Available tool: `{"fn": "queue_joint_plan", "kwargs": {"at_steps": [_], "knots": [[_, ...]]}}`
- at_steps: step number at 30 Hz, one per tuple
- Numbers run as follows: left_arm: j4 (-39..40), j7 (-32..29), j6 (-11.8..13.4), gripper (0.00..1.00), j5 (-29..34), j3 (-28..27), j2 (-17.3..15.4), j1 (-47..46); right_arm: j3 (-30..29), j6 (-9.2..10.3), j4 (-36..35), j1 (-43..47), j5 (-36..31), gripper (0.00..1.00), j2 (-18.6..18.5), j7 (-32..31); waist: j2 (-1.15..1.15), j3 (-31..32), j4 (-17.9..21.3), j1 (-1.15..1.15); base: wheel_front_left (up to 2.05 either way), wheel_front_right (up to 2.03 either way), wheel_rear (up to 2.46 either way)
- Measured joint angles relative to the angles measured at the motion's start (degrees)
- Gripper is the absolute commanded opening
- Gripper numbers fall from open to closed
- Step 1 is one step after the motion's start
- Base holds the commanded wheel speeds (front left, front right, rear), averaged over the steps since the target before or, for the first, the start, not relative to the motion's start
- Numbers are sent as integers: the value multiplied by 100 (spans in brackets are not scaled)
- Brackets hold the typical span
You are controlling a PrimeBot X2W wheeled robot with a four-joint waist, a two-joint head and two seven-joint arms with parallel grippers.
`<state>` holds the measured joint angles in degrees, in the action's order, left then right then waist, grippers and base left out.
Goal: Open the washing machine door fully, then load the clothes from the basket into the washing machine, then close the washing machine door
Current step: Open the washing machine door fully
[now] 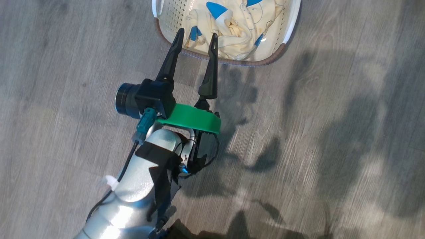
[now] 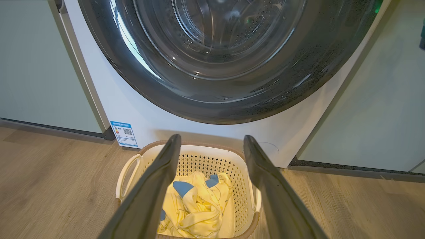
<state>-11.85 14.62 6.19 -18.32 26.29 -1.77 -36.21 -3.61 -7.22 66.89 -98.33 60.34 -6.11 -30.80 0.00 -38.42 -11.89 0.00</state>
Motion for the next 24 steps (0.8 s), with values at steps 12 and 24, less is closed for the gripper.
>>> {"fn": "queue_joint_plan", "kwargs": {"at_steps": [12,24], "knots": [[-32,0,-1,100,18,-8,1,1,254,0,-664,588,266,0,76,-414,0,99,112,0,0,0,0],[-100,0,-4,100,66,-63,0,23,594,0,-1488,1391,892,0,94,-909,0,266,205,0,0,0,0]]}}
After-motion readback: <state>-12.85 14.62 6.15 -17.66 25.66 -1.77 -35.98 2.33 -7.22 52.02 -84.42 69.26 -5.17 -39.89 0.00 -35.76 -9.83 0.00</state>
